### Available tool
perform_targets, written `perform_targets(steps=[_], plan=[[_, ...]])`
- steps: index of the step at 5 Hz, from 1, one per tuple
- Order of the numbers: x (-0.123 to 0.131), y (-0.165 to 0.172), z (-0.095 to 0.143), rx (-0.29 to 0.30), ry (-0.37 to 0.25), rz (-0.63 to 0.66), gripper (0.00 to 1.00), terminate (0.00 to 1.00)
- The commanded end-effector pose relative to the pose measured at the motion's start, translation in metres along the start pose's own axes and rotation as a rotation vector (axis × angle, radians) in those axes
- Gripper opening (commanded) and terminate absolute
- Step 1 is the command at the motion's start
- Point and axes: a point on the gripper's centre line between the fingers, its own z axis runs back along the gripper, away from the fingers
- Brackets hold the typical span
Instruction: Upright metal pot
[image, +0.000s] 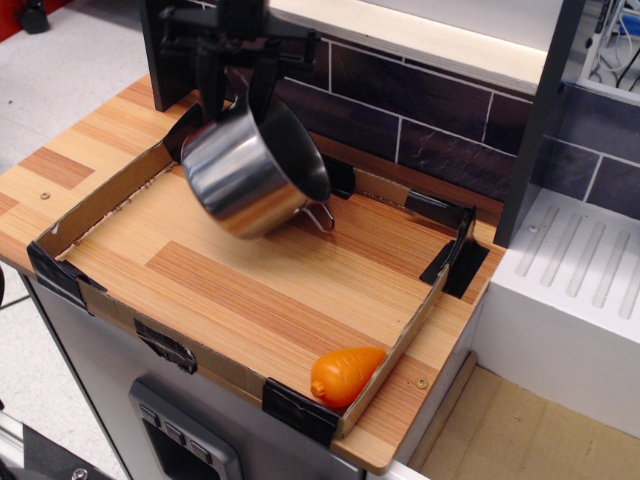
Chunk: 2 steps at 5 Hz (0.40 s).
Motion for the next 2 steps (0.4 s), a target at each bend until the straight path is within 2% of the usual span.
perform_targets(steps=[1,2], plan=[[-0.017,0.0,0.021,-0.135,0.008,0.052,0.0,0.0],[-0.02,0.005,0.01,-0.178,0.02,0.04,0.0,0.0]])
